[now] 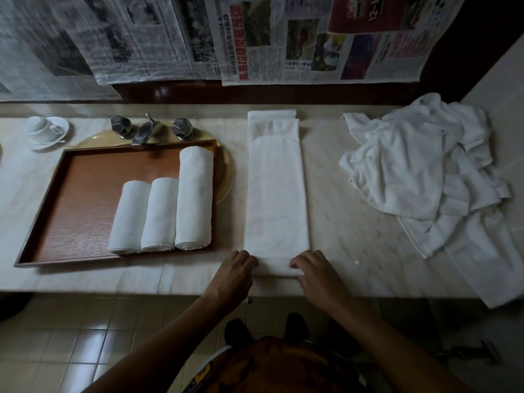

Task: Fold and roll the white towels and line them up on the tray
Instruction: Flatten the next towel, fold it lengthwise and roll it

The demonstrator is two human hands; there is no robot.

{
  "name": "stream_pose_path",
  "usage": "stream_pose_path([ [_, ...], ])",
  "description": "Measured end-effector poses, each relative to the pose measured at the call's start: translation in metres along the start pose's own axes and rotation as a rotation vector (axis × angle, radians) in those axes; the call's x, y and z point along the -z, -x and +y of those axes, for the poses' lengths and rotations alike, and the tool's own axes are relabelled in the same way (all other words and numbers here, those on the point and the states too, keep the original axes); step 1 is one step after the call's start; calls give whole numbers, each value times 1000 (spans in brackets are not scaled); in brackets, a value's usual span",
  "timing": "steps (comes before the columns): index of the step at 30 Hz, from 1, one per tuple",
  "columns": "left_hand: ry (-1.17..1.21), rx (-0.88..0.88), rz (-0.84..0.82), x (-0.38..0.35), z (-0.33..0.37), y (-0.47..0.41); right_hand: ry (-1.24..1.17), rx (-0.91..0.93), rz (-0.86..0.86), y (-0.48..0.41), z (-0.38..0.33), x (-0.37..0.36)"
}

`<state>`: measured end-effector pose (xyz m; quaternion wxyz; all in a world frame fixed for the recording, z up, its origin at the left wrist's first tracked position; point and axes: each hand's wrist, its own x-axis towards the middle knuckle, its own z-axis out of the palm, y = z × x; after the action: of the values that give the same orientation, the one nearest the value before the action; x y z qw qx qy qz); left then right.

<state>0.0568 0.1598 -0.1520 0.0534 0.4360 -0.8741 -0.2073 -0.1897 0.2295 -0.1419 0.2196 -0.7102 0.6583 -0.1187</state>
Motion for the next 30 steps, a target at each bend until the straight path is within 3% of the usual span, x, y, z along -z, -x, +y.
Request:
stream_pose_path([
  [7, 249, 222, -106, 22, 0, 1, -168, -109, -49, 0, 10, 4],
  [11, 402, 369, -98, 29, -5, -6, -263, -188, 24, -8, 14, 5],
  [16, 478, 462, -109, 32, -5, -14, -176, -217, 143, -12, 7, 0],
  [20, 533, 522, -115, 33, -2, -17, -3, -45, 242, -6, -8, -9],
  [23, 552, 533, -108, 35, 1, -17, 144, 84, 263, 4, -21, -19],
  [26, 511, 532, -28, 31, 10, -11, 214, 73, 210, 12, -23, -27],
  [28, 277, 421, 124, 21, 17, -3, 254, 57, 153, 16, -20, -31],
  [30, 57, 200, 169, 4, 26, 6, 275, 79, 107, 18, -18, -35],
])
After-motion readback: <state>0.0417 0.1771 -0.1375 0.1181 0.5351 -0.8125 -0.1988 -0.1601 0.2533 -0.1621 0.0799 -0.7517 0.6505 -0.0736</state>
